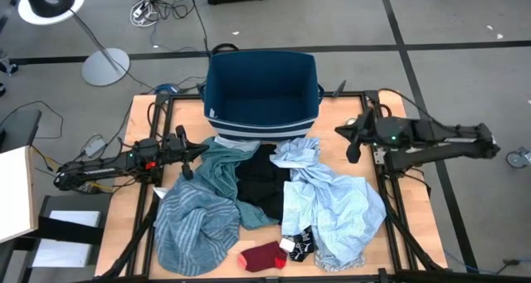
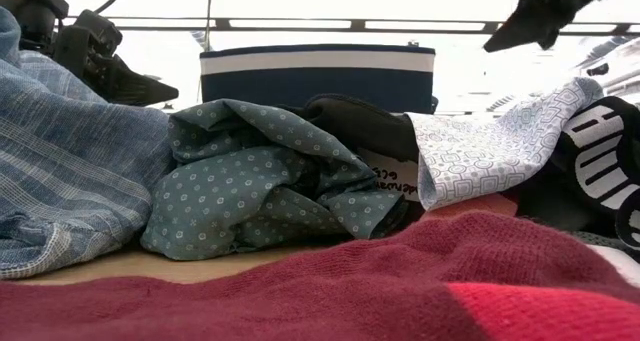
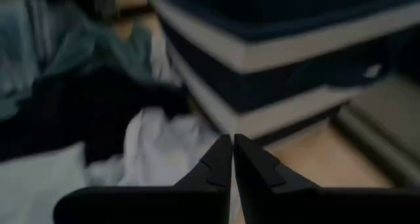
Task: Sort clothes
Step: Put the light blue shirt into the blue laundry bin
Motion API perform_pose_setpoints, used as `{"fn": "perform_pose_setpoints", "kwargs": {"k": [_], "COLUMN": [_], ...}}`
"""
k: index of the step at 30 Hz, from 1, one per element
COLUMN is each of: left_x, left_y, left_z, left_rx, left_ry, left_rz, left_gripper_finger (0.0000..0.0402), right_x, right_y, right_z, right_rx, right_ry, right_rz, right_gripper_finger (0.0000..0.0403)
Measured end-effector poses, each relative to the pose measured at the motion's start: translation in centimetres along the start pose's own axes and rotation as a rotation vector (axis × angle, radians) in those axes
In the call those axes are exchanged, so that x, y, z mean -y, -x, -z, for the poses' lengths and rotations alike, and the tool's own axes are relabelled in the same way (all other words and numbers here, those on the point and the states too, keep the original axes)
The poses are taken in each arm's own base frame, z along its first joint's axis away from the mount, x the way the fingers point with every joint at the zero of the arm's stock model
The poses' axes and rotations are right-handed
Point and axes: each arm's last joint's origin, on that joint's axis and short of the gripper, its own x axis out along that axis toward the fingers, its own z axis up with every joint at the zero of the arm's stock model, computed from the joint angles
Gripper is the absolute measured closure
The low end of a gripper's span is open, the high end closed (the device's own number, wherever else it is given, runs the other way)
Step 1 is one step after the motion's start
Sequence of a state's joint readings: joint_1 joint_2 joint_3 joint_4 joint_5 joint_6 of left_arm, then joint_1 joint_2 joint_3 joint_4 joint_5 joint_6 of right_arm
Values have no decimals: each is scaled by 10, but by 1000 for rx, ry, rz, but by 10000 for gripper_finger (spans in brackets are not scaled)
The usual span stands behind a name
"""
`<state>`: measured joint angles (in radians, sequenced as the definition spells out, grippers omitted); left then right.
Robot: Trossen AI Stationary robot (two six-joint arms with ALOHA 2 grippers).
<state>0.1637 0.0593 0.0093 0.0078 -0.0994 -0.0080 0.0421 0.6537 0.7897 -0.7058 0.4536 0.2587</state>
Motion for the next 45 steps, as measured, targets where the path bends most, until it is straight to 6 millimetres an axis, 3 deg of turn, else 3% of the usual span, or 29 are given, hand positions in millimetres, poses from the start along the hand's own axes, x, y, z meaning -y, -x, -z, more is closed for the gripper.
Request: {"fn": "perform_pose_setpoints", "kwargs": {"k": [4, 8, 13, 21, 28, 33, 37, 41, 42, 45], "left_x": [0, 0, 0, 0, 0, 0, 0, 0, 0, 0], "left_y": [0, 0, 0, 0, 0, 0, 0, 0, 0, 0], "left_z": [0, 0, 0, -3, -3, -3, -4, -4, -4, -4], "left_rx": [0, 0, 4, 39, 36, 40, 41, 43, 43, 43], "left_ry": [-5, -4, -4, 0, 0, 1, 1, 1, 1, 1], "left_rz": [0, 0, 0, -4, -4, -3, -2, 0, 0, 0], "left_gripper_finger": [389, 389, 389, 389, 389, 389, 389, 389, 389, 389], "right_x": [-19, -44, -76, -109, -127, -134, -135, -132, -130, -120], "right_y": [2, 4, -3, -34, -60, -81, -98, -105, -104, -93], "right_z": [-17, -28, -23, 3, 18, 30, 37, 36, 33, 21], "right_rx": [-227, -341, -434, -750, -842, -891, -914, -918, -912, -879], "right_ry": [-18, -53, -140, -118, 33, 117, 180, 211, 203, 138], "right_rz": [8, 18, 16, 45, 61, 117, 162, 144, 139, 144], "right_gripper_finger": [399, 400, 392, 317, 234, 205, 240, 367, 384, 395]}}
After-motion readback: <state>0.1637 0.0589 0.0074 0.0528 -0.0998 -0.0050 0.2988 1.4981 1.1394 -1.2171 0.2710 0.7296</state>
